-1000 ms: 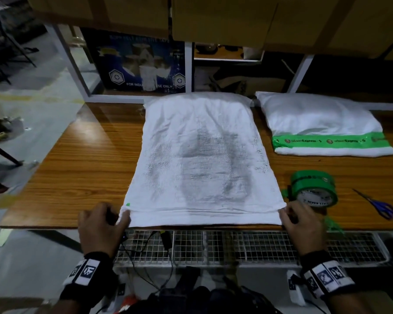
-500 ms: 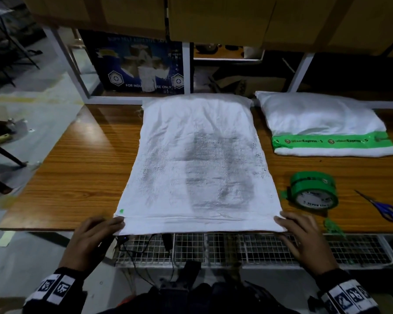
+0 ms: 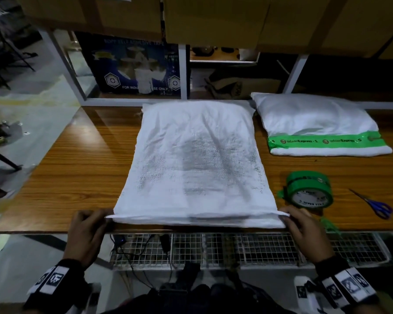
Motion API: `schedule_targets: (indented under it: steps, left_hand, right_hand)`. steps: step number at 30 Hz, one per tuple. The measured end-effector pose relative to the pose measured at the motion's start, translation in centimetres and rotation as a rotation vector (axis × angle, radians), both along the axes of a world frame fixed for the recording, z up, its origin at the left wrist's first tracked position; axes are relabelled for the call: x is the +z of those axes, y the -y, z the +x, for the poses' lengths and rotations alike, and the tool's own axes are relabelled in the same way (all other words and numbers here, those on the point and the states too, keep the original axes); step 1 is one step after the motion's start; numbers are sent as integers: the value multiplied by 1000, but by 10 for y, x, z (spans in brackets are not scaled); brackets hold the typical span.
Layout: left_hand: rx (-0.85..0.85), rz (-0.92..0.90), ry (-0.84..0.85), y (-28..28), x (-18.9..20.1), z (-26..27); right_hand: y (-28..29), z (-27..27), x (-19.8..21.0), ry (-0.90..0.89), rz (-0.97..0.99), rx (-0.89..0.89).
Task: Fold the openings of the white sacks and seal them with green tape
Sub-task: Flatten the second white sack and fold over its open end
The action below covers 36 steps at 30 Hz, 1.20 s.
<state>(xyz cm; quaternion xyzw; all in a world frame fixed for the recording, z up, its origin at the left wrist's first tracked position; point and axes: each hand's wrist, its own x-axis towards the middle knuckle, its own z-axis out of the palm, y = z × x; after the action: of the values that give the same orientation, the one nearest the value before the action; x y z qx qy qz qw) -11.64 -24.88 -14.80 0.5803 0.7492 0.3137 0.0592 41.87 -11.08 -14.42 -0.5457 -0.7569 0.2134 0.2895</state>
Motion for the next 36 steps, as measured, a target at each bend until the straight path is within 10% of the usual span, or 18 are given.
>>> schedule_targets:
  steps: [12, 17, 23, 30, 36]
  left_hand:
    - [109, -210, -55, -35, 15, 10]
    - [248, 36, -122, -36, 10, 13]
    - [-306, 116, -282, -34, 4, 4]
    - [-445, -47, -349, 6, -10, -15]
    - [-348, -60, -72, 4, -7, -20]
  right_hand:
    - [-7, -29, 15, 84, -2, -235]
    - [-11, -25, 14, 252, 248, -230]
    - [-5, -25, -4, 515, 379, 53]
    - [25, 4, -10, 333, 119, 122]
    - [23, 11, -8, 309, 67, 110]
